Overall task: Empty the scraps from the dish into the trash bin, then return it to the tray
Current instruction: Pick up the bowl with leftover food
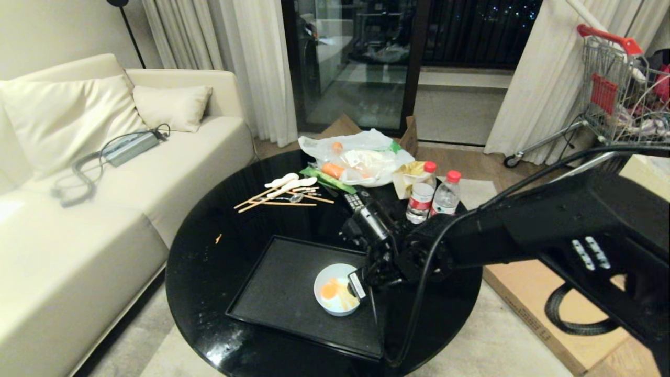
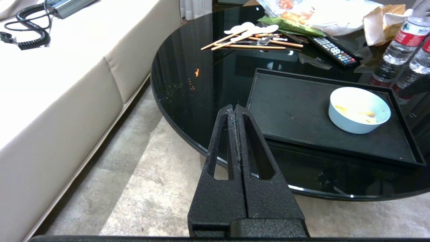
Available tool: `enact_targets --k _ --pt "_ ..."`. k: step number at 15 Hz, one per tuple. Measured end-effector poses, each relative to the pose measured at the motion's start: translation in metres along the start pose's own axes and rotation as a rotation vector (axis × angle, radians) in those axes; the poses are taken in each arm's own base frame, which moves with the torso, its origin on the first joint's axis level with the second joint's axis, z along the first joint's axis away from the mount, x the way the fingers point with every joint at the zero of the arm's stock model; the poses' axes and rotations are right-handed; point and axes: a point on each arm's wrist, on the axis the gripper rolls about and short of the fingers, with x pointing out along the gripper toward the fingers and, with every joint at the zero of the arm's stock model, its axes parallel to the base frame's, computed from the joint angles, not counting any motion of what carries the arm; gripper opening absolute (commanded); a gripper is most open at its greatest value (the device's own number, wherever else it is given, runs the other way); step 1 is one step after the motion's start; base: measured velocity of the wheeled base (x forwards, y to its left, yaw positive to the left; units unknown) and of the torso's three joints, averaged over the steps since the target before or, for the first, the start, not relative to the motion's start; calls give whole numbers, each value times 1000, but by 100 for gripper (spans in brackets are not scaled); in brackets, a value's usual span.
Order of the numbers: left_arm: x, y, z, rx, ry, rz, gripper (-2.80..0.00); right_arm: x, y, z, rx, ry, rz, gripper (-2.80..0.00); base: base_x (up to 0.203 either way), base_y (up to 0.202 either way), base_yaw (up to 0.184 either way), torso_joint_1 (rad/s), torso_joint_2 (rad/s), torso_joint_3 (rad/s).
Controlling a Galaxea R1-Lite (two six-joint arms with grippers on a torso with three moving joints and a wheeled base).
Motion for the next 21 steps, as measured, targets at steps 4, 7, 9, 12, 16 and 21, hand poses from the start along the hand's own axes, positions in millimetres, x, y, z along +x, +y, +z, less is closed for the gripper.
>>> enact_targets --k 4,7,9,12,16,21 --pt "0 0 0 0 0 -1 -280 17 13 5 11 -14 -3 0 0 0 0 0 0 0" --pt "0 0 0 0 0 0 -280 32 17 4 10 -9 -44 0 0 0 0 0 0 0" --pt "0 0 0 0 0 0 -280 40 18 5 11 -13 -65 0 0 0 0 0 0 0" --pt "0 0 0 0 0 0 -280 50 16 7 18 -18 -91 0 0 0 0 0 0 0" --pt "0 0 0 0 1 -1 -280 63 9 6 68 -6 -109 0 0 0 0 0 0 0" --pt "0 0 0 0 0 -1 -280 75 2 4 91 4 -122 0 0 0 0 0 0 0"
